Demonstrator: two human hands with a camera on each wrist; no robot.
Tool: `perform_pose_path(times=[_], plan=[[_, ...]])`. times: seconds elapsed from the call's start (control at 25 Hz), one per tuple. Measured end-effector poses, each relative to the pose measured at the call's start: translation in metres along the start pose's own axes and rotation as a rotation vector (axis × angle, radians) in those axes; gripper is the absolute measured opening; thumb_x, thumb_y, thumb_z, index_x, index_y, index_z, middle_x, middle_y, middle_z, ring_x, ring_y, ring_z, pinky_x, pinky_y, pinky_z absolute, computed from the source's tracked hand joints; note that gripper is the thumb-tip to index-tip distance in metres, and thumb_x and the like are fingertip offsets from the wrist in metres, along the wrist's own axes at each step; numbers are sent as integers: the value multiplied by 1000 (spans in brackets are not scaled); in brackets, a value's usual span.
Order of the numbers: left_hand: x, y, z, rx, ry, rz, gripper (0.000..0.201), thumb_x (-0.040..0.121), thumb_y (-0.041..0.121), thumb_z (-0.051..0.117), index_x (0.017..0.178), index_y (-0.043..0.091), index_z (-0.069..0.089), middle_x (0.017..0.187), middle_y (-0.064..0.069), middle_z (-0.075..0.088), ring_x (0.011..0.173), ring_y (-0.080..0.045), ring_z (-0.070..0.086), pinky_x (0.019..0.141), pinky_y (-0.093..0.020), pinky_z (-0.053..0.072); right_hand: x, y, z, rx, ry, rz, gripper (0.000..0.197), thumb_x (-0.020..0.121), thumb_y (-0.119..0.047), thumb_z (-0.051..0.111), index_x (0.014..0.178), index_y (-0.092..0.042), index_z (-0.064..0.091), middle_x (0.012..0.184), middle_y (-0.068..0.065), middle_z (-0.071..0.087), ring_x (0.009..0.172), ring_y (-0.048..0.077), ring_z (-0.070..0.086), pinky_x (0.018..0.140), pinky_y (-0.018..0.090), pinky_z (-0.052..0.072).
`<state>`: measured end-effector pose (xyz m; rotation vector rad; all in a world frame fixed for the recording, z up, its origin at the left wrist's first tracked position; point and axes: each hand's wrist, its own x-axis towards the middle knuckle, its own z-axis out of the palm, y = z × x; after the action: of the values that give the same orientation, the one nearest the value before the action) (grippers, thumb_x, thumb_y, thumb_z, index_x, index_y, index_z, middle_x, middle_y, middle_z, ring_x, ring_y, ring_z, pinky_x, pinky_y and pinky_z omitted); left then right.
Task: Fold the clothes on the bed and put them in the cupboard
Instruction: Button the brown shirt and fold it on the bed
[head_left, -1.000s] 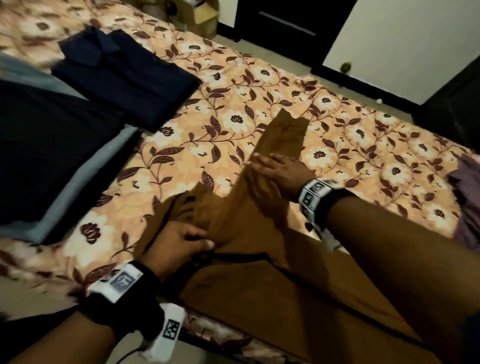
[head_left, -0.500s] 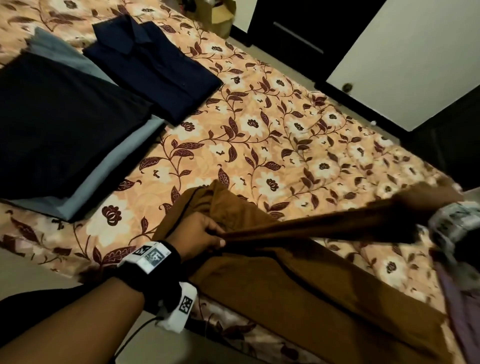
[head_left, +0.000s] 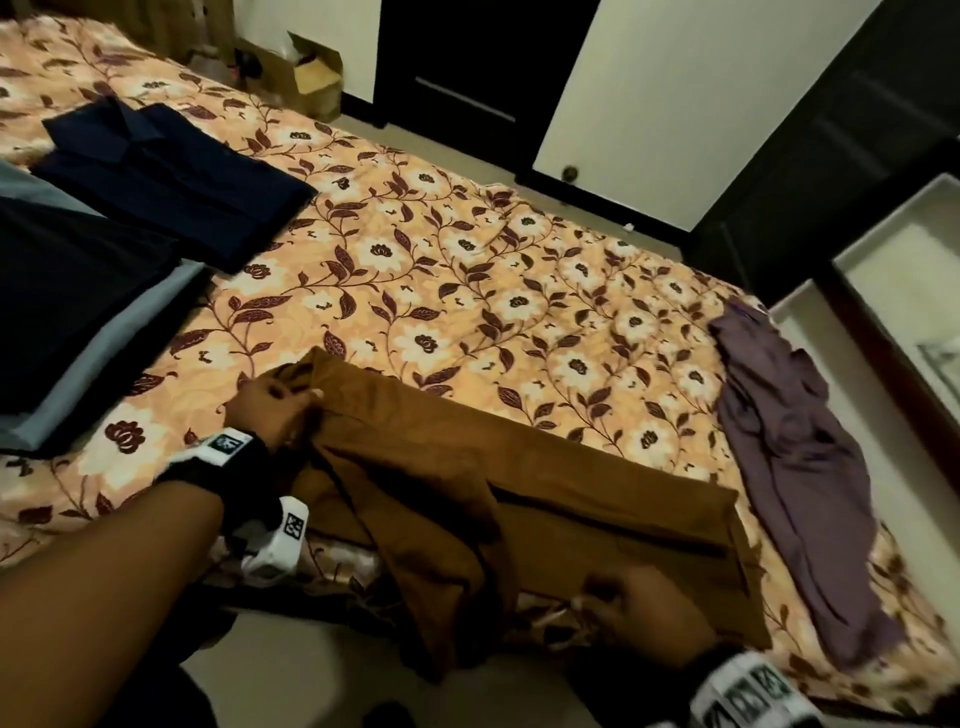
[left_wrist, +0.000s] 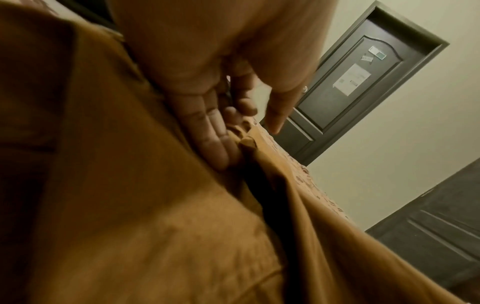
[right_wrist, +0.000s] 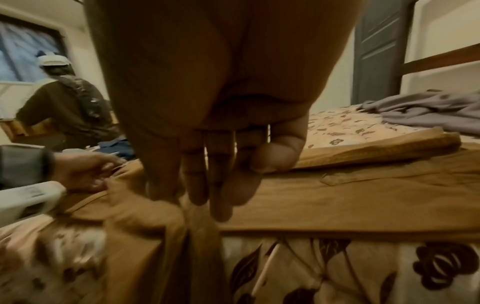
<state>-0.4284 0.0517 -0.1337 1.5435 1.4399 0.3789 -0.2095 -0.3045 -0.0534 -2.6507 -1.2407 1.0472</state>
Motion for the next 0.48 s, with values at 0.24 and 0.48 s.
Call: perform_pose_path(times=[0.24,0.48], plan=[[23,20,12,-154,-60,-108,60,80,47,74,113,-2,65,105,-27,68,85,-40,65,74,-42,55,47,155,-35,296,539,536,25,91,-30,63,93,-6,70,97,20,67,90,36,60,81,39,47],[61,23,36,-251,-49,-180,42,85,29,74,112,-2,65,92,-22,66,86,-40,63,89,-56,52,101,239,-56,525,436,810,56,89,-49,56,103,5,64,107,25,63,88,35,58,79,38,46]])
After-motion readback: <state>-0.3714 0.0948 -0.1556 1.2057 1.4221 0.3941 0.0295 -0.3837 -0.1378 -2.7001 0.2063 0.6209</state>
